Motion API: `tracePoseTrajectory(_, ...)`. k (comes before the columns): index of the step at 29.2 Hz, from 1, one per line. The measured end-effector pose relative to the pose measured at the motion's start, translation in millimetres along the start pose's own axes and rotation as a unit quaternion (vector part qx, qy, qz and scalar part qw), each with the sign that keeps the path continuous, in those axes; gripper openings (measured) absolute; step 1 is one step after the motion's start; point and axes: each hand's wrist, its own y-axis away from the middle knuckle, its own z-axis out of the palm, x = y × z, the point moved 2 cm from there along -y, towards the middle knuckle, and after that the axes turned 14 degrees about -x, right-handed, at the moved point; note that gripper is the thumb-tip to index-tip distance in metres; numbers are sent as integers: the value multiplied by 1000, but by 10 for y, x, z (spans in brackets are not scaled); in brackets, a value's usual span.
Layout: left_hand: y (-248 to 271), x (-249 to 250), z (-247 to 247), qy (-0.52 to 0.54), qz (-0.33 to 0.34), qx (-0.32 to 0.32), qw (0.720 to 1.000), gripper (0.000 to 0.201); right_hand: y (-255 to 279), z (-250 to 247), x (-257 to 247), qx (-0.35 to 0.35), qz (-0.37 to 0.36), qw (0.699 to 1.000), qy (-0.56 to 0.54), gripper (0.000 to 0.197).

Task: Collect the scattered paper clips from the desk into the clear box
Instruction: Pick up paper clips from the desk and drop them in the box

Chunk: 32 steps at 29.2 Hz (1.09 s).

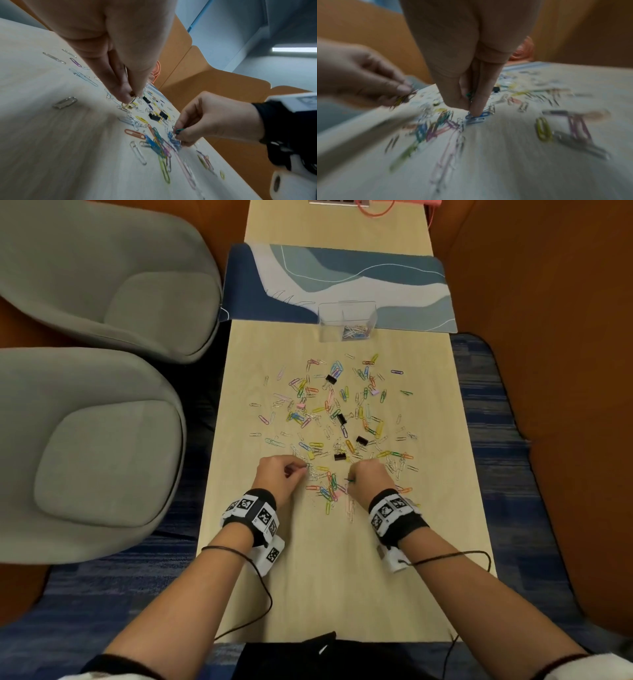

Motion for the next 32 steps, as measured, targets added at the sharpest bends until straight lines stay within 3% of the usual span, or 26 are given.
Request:
tracePoseTrajectory(2,-48,30,-41,35,5,11,999,8,-31,-52,160,7,24,989,-144,7)
tracePoseTrajectory(4,-119,89,-104,76,13,28,997,8,-2,-110,285,-1,44,951,-305,10)
tracePoseTrajectory(7,-277,234,-261,137,26,50,989,10,61,-271,345,-17,38,824,-565,17)
tracePoseTrajectory(9,-416,374,-407,171,45,63,982,12,44,-450,346,-13,17,739,-673,21)
tracePoseTrajectory(12,-668,666,-686,189,91,84,974,12,-71,-826,343,6,-27,674,-739,19)
tracePoseTrajectory(21,-1886,1495,-1242,140,154,108,972,7,-687,-2081,281,76,-135,579,-801,16)
tracePoseTrajectory(27,-2789,1705,-1107,63,168,113,977,8,-1280,-2508,385,97,-135,555,-815,18)
tracePoseTrajectory(32,-3346,1700,-855,12,156,106,982,11,-1712,-2569,562,108,-110,543,-826,36)
